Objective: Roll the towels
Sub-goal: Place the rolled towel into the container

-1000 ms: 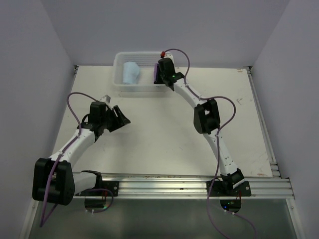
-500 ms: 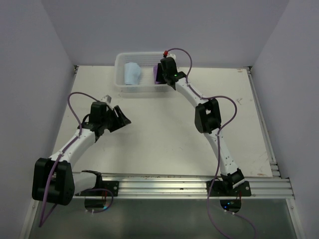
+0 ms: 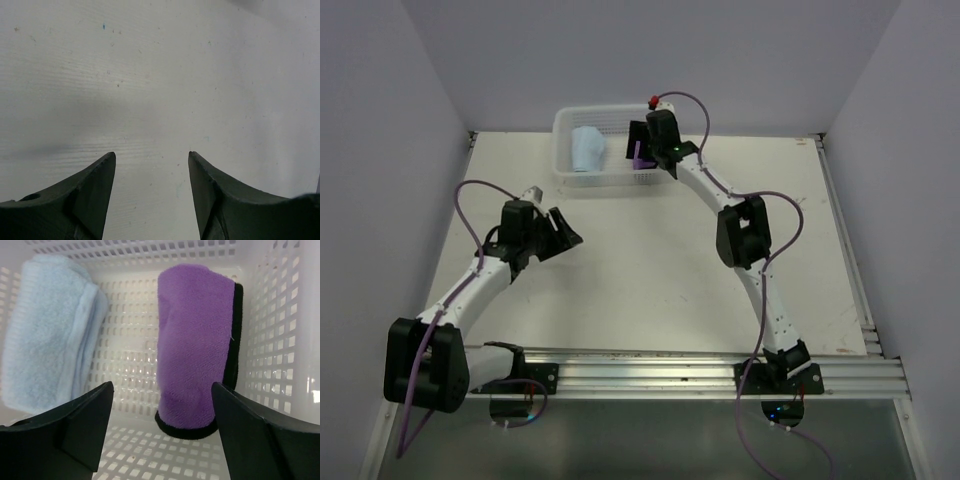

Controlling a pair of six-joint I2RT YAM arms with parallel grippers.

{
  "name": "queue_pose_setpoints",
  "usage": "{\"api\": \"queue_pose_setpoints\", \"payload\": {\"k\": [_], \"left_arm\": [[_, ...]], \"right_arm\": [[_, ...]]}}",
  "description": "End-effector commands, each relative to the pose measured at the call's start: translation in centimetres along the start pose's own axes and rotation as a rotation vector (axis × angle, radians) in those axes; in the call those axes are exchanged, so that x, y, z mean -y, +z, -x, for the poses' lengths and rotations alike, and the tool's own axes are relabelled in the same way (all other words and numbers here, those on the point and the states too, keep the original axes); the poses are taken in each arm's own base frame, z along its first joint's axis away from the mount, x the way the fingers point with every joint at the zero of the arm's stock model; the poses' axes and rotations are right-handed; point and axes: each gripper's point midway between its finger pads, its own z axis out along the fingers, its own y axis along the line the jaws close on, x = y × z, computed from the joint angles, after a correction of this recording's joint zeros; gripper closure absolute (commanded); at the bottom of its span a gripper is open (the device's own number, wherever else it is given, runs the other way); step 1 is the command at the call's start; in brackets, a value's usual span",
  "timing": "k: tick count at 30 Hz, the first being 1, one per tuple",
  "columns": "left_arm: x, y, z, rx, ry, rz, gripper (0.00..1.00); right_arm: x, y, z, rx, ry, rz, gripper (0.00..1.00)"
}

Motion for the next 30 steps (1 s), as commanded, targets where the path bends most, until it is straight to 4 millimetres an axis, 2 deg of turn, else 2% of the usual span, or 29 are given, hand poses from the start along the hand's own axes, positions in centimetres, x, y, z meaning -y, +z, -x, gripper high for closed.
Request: {"api": "queue_pose_setpoints", "payload": {"k": [1,6,8,9,10,12,13,14,15,16,17,18,19,20,21,22,23,25,26,27,29,30], "left_arm": [[1.3,-0.8,2.5,0.080,0.059,-0.017,0.36],[1.9,-1.9,4.4,0.149,0.087,-0.027,0.36],[2.1,-2.4,5.0,0.177,0.106,-0.029,0.35],[2.3,-2.7,5.5,0.197,0.112,-0.027,0.34],[2.3,-3.0,6.2,0.224,0.118,-0.016,0.33],[3.1,-4.1,7.5,0.274,0.148,-0.025,0.31],[3.5,-4.5,8.0,0.292,0.157,-0.032,0.30],[3.9,-5.4,8.6,0.320,0.177,-0.037,0.30],[4.3,-6.0,9.2,0.340,0.188,-0.035,0.29],[4.1,-6.4,9.6,0.358,0.194,-0.018,0.28],[3.9,-7.1,9.7,0.370,0.204,-0.001,0.28],[3.6,-7.4,9.8,0.384,0.201,0.015,0.27],[3.1,-7.7,9.9,0.399,0.197,0.042,0.27],[3.2,-8.4,10.0,0.418,0.202,0.043,0.27],[2.6,-8.7,10.0,0.432,0.200,0.068,0.27],[2.7,-9.1,10.0,0.439,0.201,0.068,0.26],[2.8,-9.6,9.9,0.445,0.206,0.064,0.26],[3.4,-10.3,10.1,0.450,0.211,0.047,0.26],[3.4,-10.6,10.1,0.447,0.218,0.049,0.26],[3.7,-10.9,10.3,0.451,0.223,0.043,0.26],[3.7,-11.1,10.3,0.446,0.228,0.047,0.25],[4.1,-11.5,10.7,0.456,0.233,0.044,0.25]], "right_arm": [[-4.8,-7.5,12.0,0.265,0.018,0.190,0.15],[-6.0,-12.1,17.5,0.396,0.024,0.215,0.05],[-6.2,-13.6,18.8,0.418,0.029,0.220,0.01],[-6.4,-14.2,19.0,0.416,0.031,0.225,0.01],[-6.4,-16.0,19.8,0.414,0.032,0.226,0.01],[-6.7,-17.2,18.6,0.354,0.016,0.259,0.01],[-7.3,-21.0,20.1,0.381,0.020,0.290,0.01],[-6.2,-19.8,16.7,0.300,0.025,0.267,0.01],[-6.0,-21.2,16.2,0.299,0.029,0.275,0.01],[-5.7,-24.7,17.0,0.327,0.044,0.277,0.01],[-3.8,-24.3,13.9,0.258,0.052,0.214,0.01],[-2.1,-25.1,13.2,0.249,0.062,0.139,0.01],[-0.2,-25.8,10.9,0.178,0.062,0.062,0.01],[1.5,-28.0,9.4,0.160,0.063,0.013,0.01],[3.7,-29.0,7.9,0.137,0.070,-0.077,0.01],[4.7,-30.5,7.1,0.141,0.072,-0.100,0.01],[6.3,-32.5,4.9,0.127,0.071,-0.123,0.01],[8.0,-34.9,2.9,0.131,0.086,-0.156,0.01],[9.4,-35.1,0.2,0.089,0.081,-0.189,0.01],[9.8,-37.4,0.5,0.130,0.097,-0.179,0.01],[11.3,-38.4,-2.2,0.085,0.090,-0.210,0.01],[11.6,-39.6,-2.4,0.098,0.096,-0.210,0.01]]}}
